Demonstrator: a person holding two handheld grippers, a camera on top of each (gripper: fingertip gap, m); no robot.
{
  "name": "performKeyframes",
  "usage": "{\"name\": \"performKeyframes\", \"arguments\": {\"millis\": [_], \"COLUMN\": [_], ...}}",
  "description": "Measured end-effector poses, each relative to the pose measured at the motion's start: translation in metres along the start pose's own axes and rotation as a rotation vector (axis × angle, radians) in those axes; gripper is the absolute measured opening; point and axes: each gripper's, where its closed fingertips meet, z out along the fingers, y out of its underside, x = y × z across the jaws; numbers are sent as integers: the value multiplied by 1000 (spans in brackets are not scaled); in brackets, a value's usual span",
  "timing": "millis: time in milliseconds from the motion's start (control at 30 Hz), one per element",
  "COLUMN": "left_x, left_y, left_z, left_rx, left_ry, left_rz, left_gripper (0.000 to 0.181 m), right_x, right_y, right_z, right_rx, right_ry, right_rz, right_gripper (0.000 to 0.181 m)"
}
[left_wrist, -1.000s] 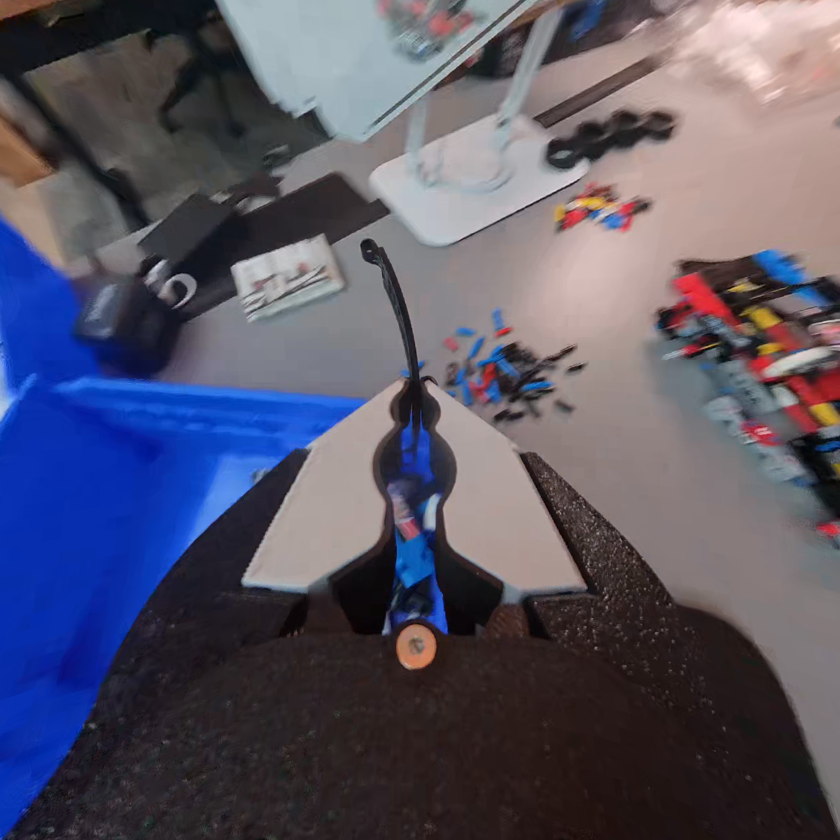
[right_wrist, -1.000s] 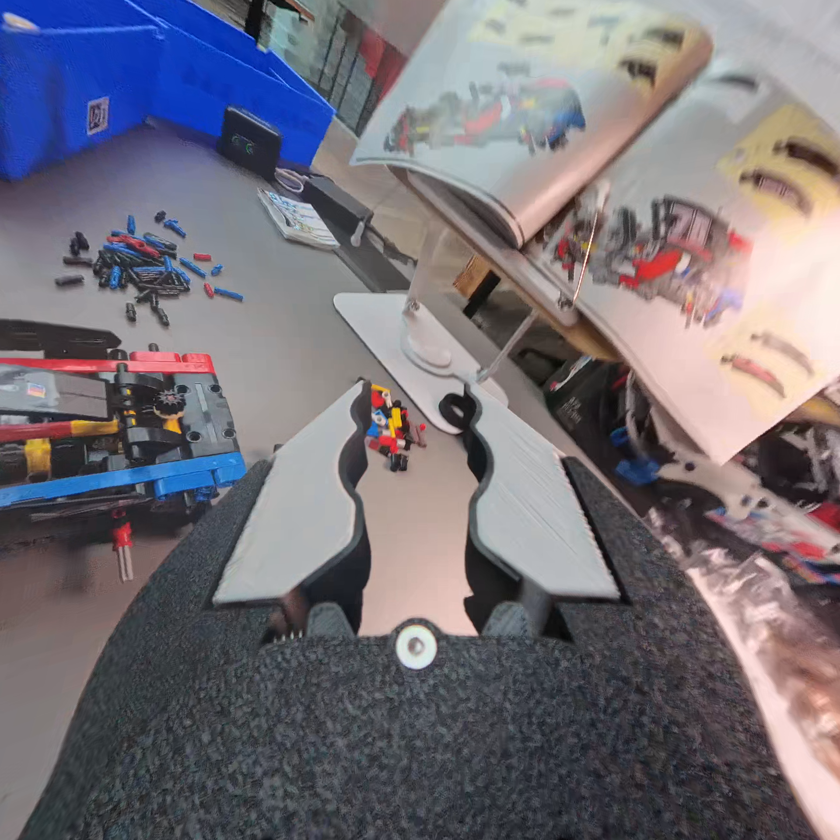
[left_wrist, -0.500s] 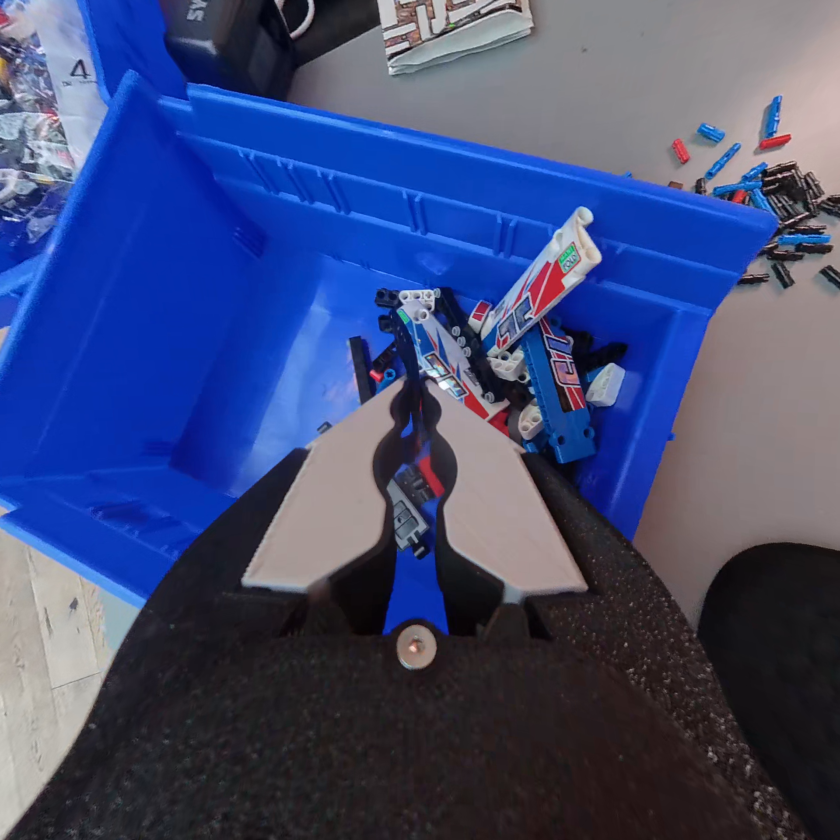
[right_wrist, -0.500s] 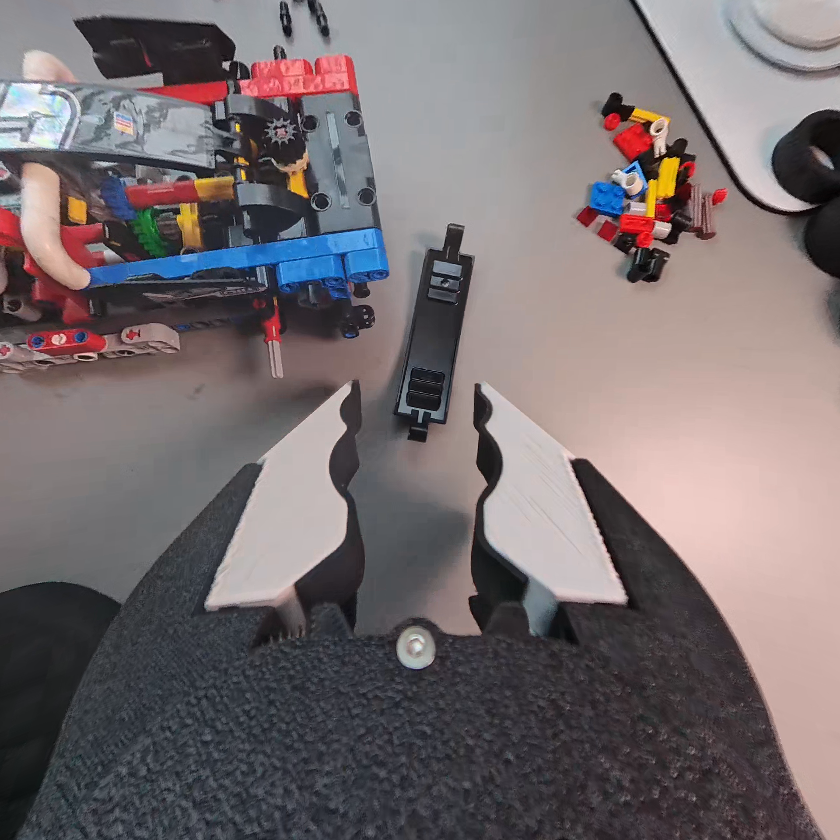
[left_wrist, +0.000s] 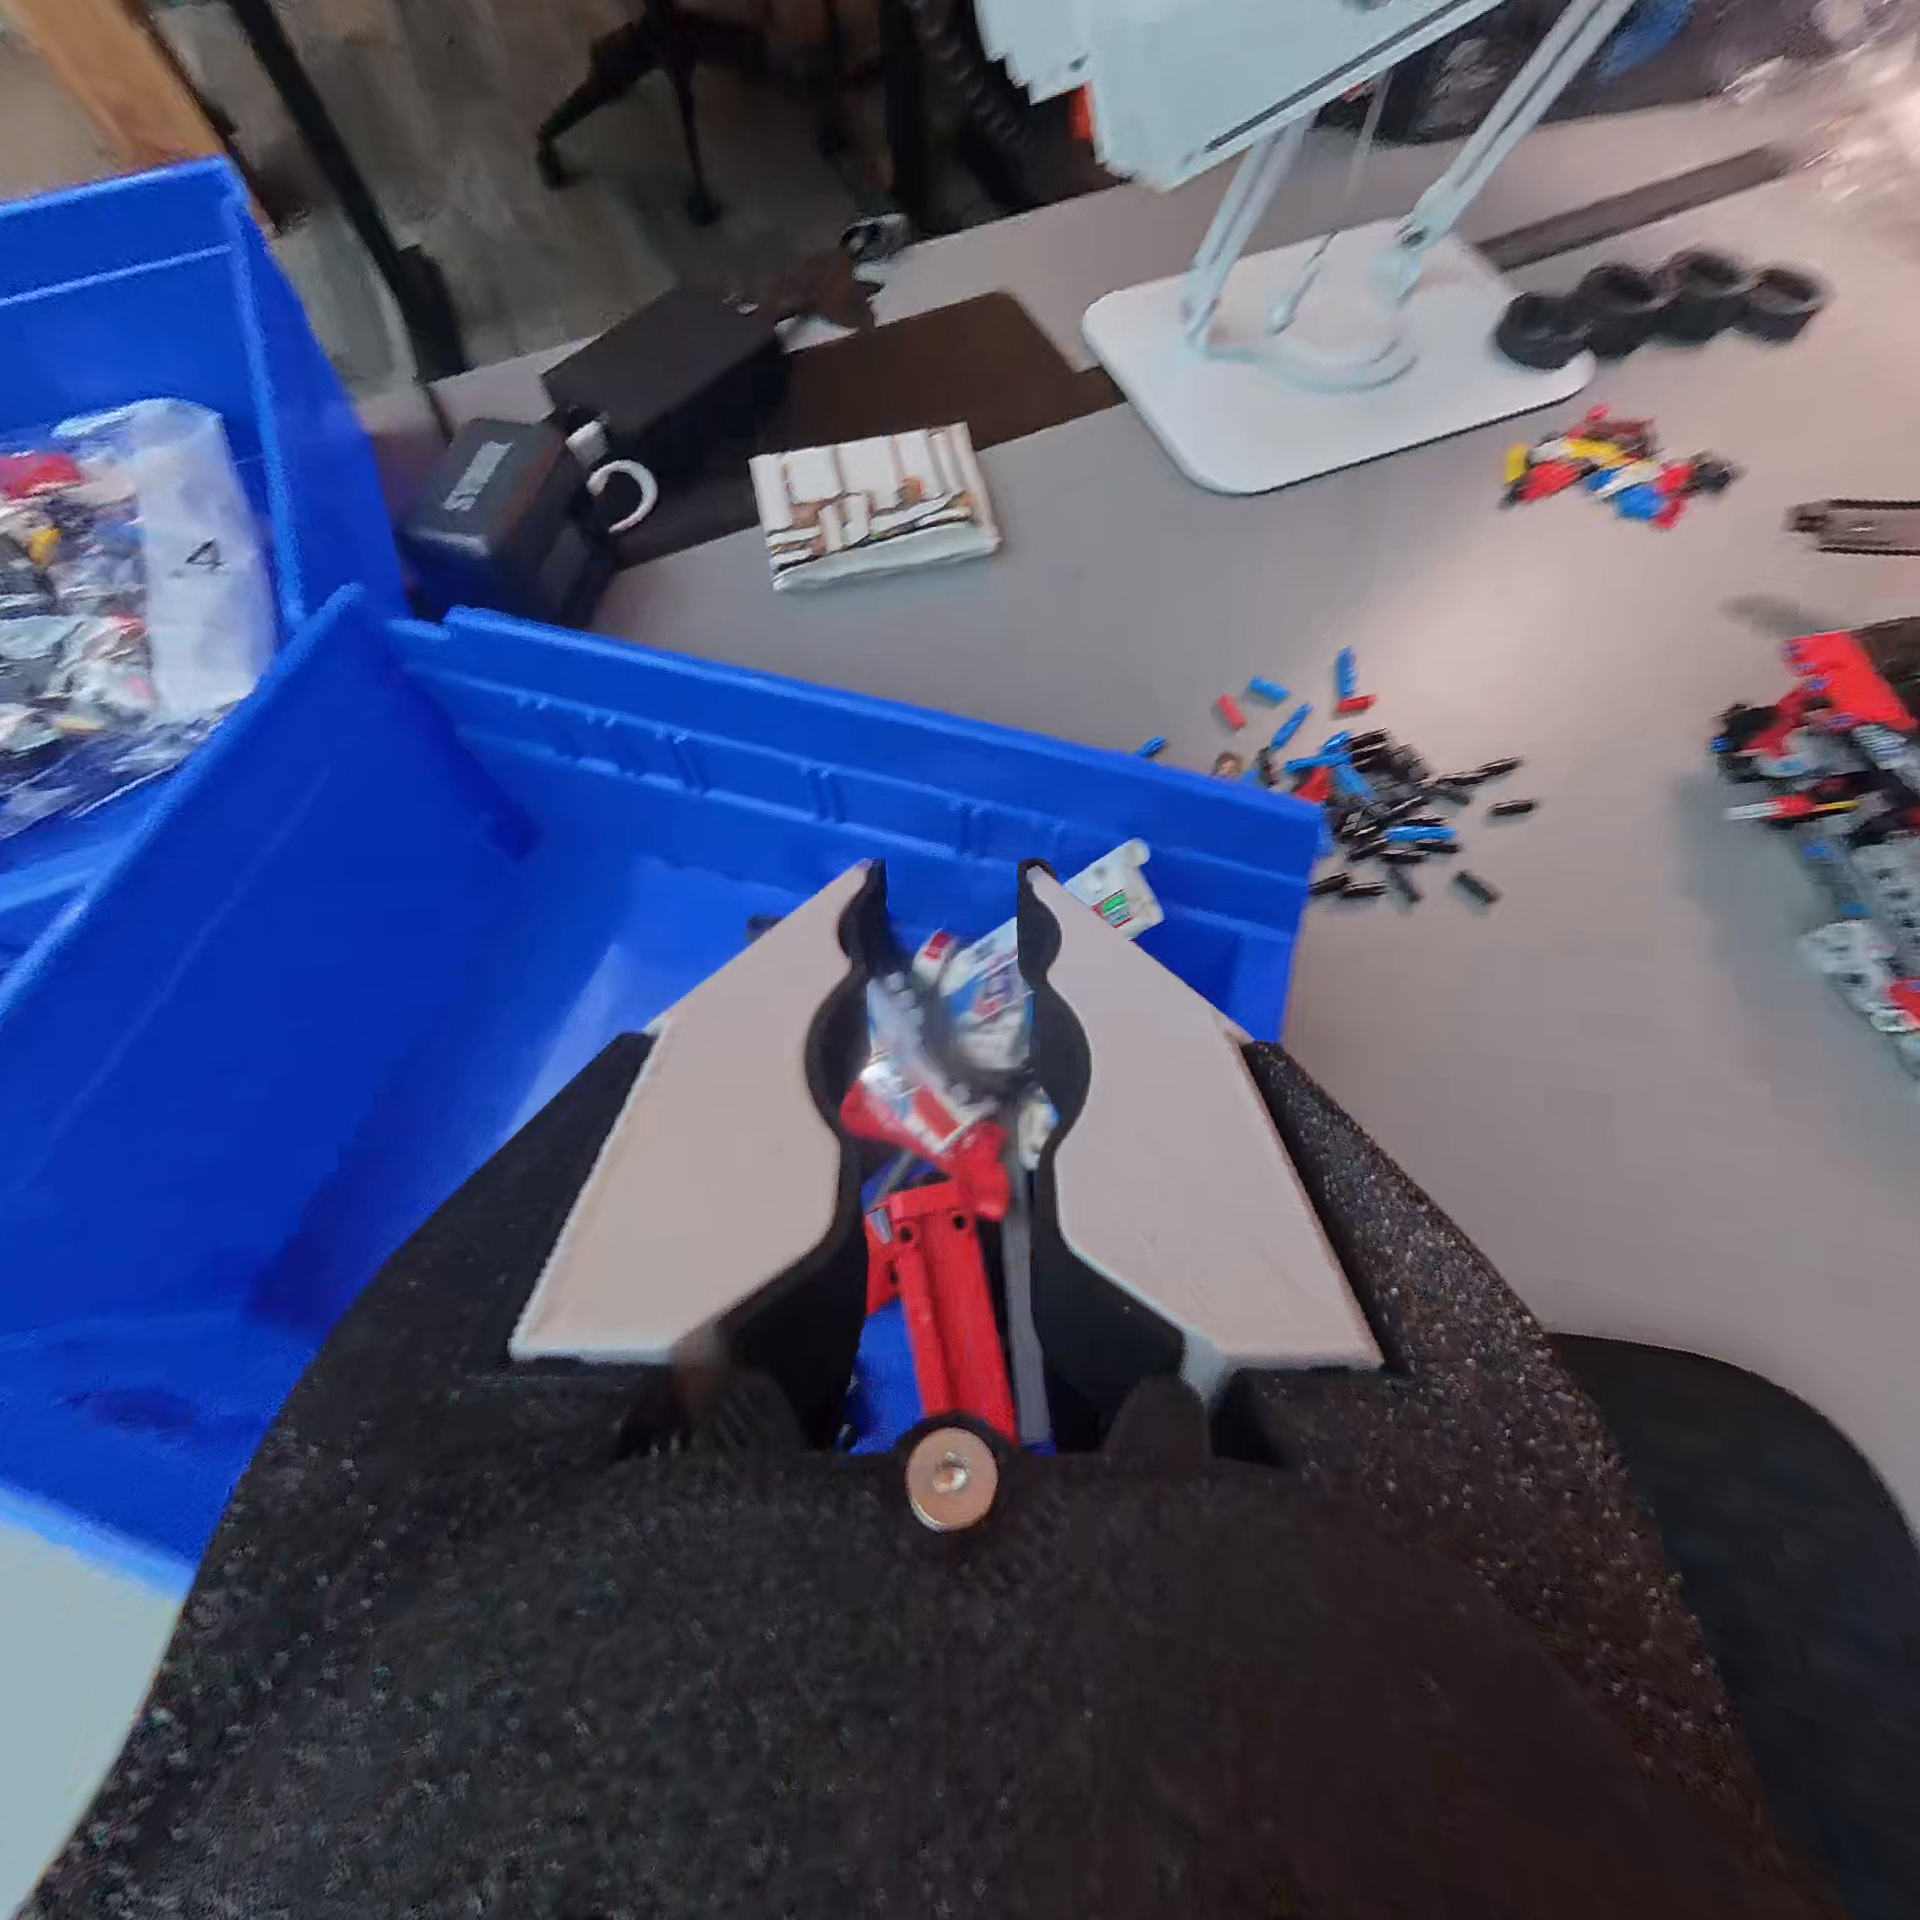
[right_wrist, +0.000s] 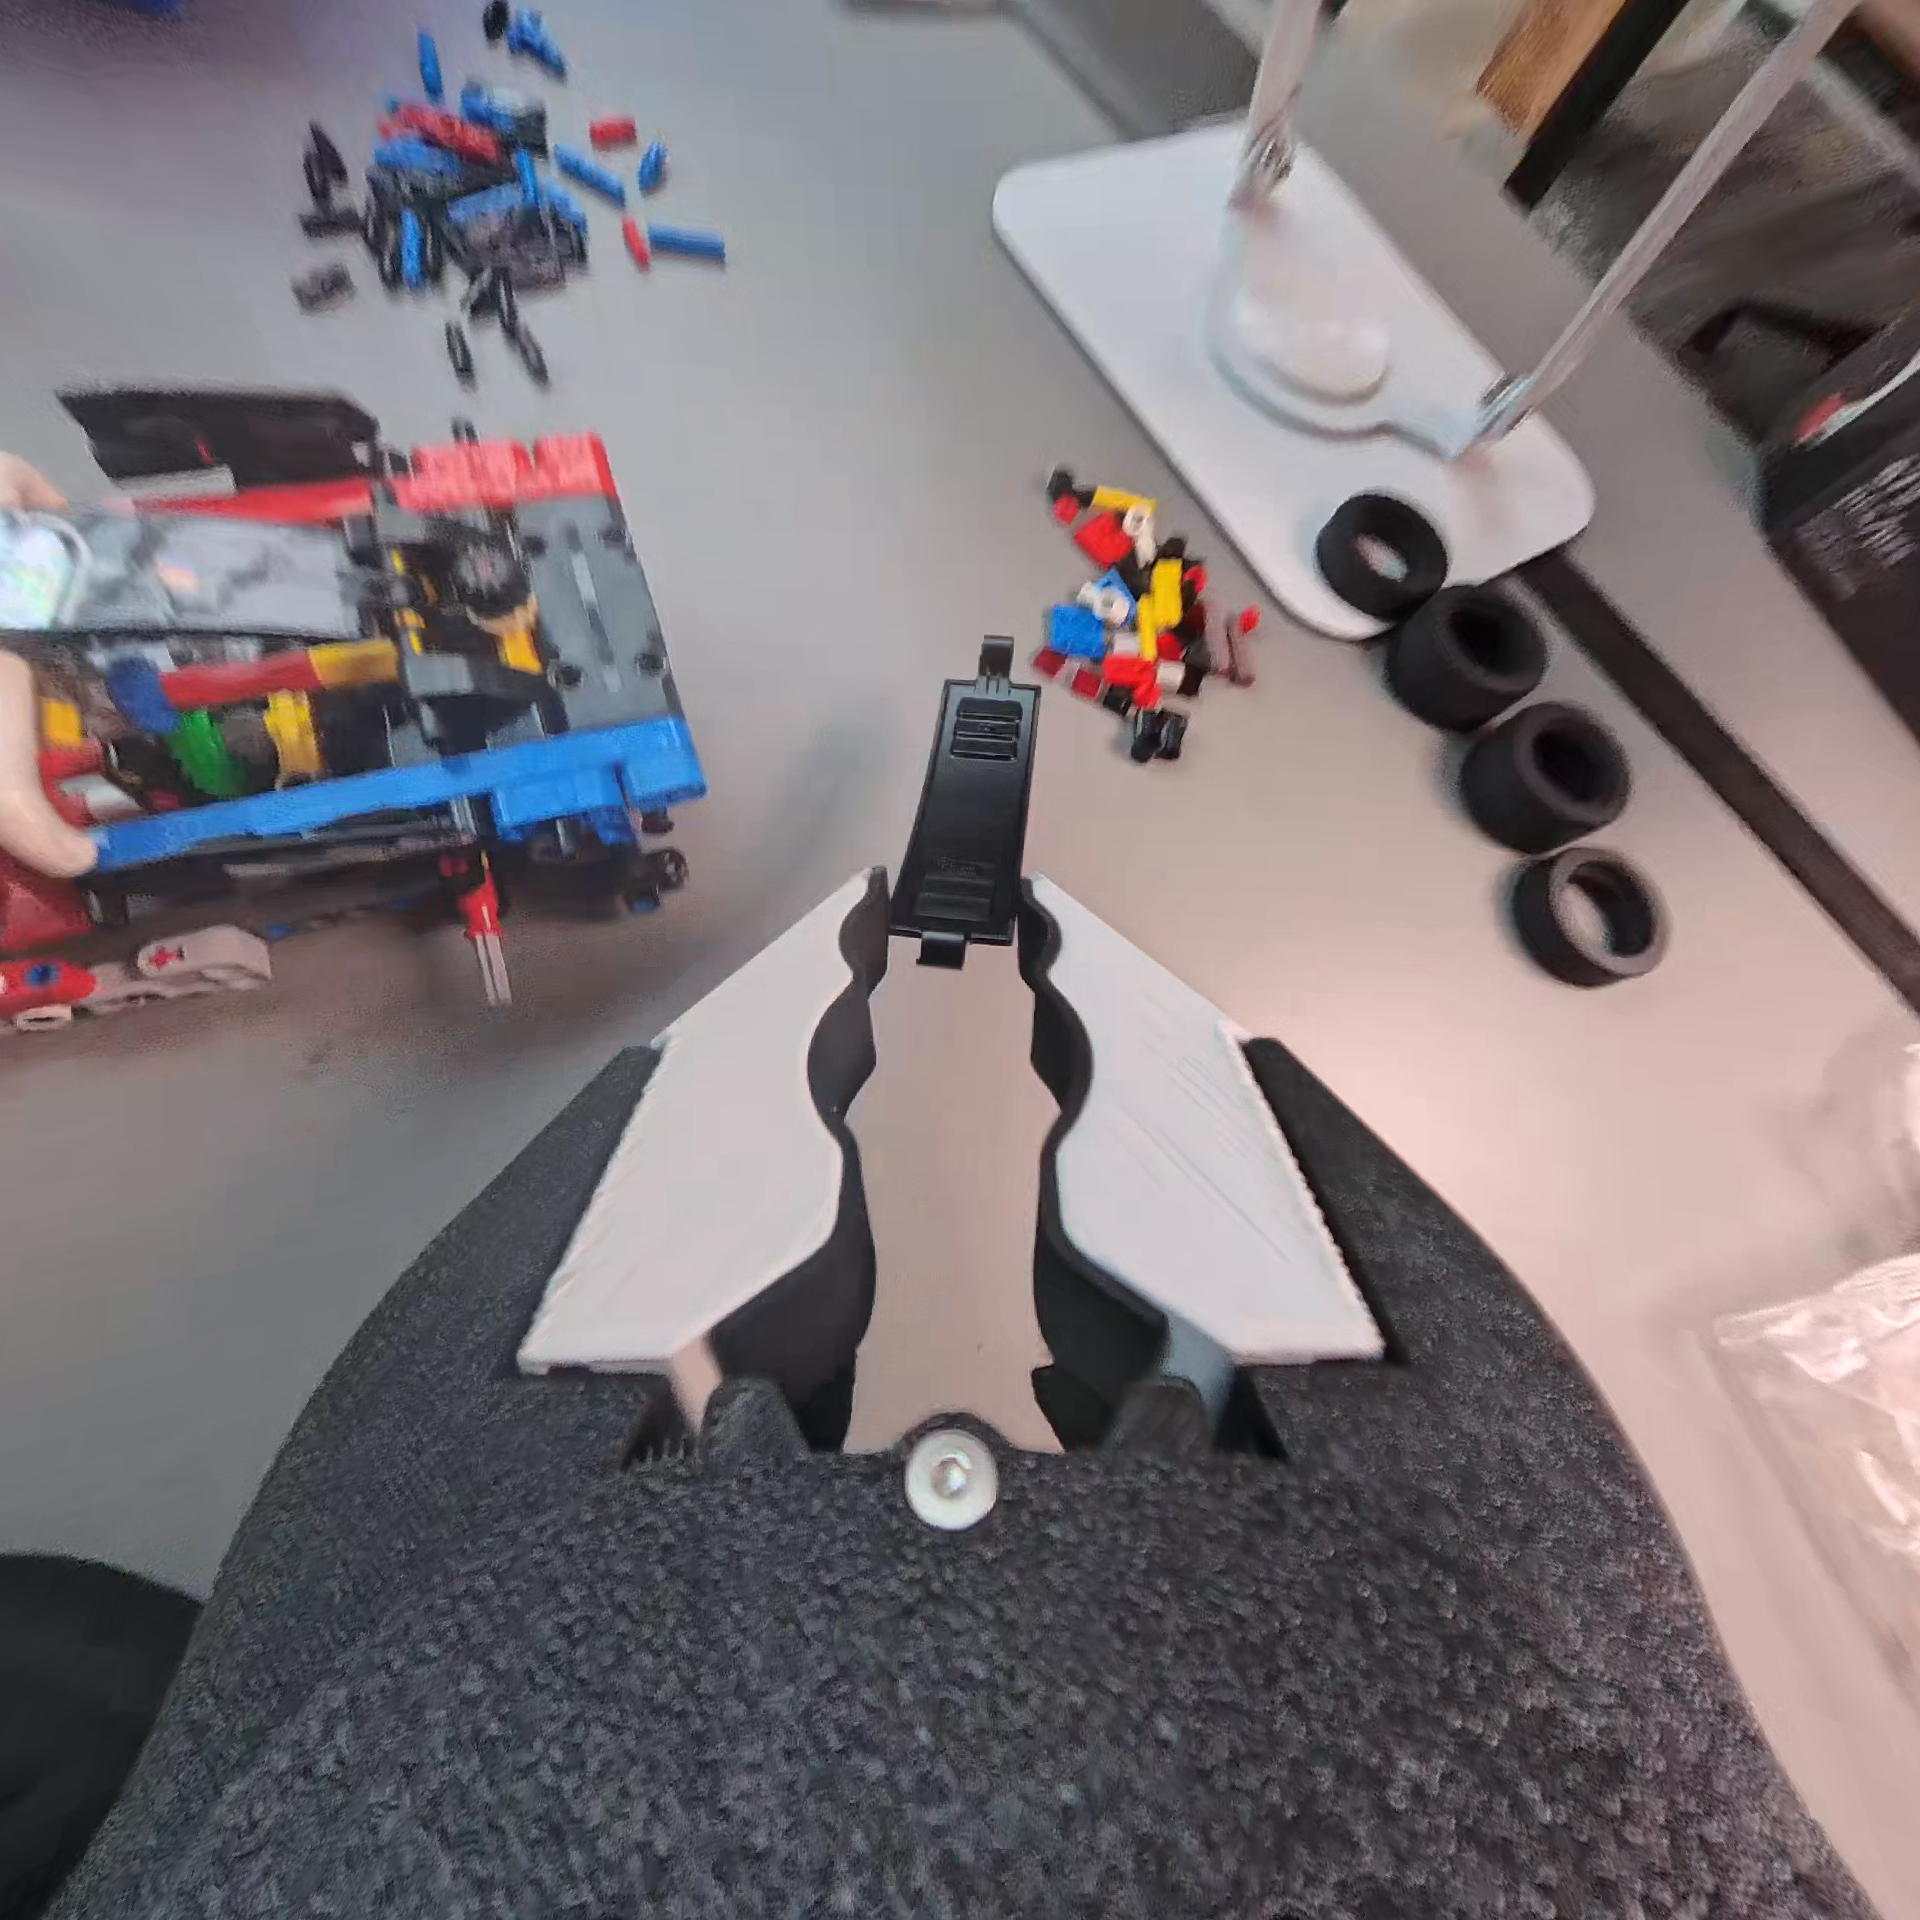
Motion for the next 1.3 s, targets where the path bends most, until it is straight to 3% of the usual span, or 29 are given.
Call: {"name": "performKeyframes", "arguments": {"millis": [67, 200, 333, 500, 600, 700, 733, 767, 933, 1100, 1233, 1300], "left_x": [30, 69, 109, 213, 250, 259, 260, 263, 256, 226, 234, 251], "left_y": [-11, -30, -52, -64, -63, -58, -57, -56, -48, -44, -31, -27], "left_z": [0, -4, -8, -6, 6, 23, 23, 22, 31, 33, 39, 39], "left_rx": [50, 113, 183, 286, 362, 390, 393, 391, 335, 329, 293, 272], "left_ry": [131, 211, 320, 737, 852, 863, 872, 885, 751, 625, 675, 751], "left_rz": [-33, 16, 18, -167, -367, -525, -533, -518, -347, -299, -309, -276], "left_gripper": [24, 26, 27, 37, 41, 27, 7, 0, 0, 0, 0, 14], "right_x": [-1, -30, -74, -134, -156, -165, -166, -168, -175, -134, -105, -100], "right_y": [-36, -96, -131, -172, -179, -173, -170, -168, -162, -167, -172, -172], "right_z": [-12, -28, -25, -20, -14, -7, -3, -1, 3, -16, -36, -41], "right_rx": [151, 373, 442, 568, 596, 578, 556, 553, 542, 591, 670, 694], "right_ry": [32, 20, -44, -141, -117, -58, -38, -27, -50, -21, -123, -204], "right_rz": [-33, -58, -132, -172, -236, -334, -356, -373, -388, -238, -11, 90], "right_gripper": [24, 24, 24, 24, 24, 17, 17, 16, 9, 9, 9, 9]}}
